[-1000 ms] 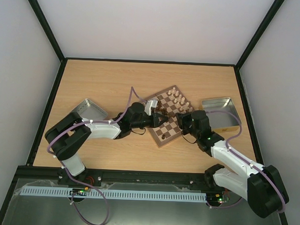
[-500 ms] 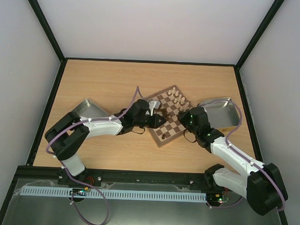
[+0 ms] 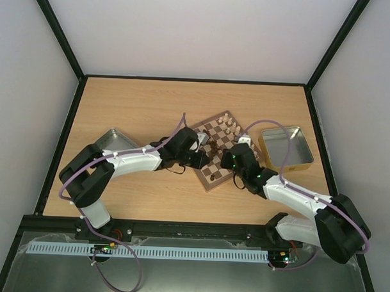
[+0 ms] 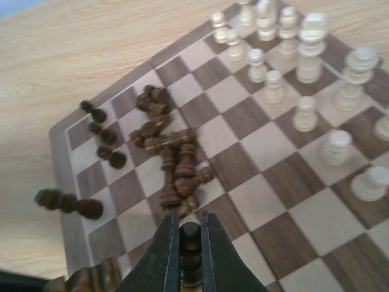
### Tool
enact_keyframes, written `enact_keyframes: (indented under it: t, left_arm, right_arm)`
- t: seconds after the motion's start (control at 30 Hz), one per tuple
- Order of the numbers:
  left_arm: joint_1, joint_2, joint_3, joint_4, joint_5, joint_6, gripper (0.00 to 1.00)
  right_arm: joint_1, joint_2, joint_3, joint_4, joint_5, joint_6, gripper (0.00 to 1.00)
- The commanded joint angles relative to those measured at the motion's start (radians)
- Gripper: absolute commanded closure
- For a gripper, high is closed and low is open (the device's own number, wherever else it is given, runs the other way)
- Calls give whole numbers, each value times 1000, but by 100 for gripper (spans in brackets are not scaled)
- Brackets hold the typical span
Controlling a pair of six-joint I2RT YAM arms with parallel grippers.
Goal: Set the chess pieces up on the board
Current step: Place the chess piece on the chessboard.
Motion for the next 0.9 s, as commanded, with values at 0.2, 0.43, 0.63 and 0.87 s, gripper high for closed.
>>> enact_keyframes:
  t: [0.2,0.43,0.63,0.87]
  left_arm:
    - [36,-2,26,-41,44,4,98]
    - [48,-2,29,-35,66,0,98]
    - [53,-9,29,-35,71,0,98]
    - [58,-18,34,-30,79,0,97]
  right_arm:
    - [127,117,-110,289,234,-157,96]
    - [163,168,-129,314,238,-171,88]
    - [164,82,-119,240,222,-120,62]
    - [135,-7,0,-20,223,-28,56]
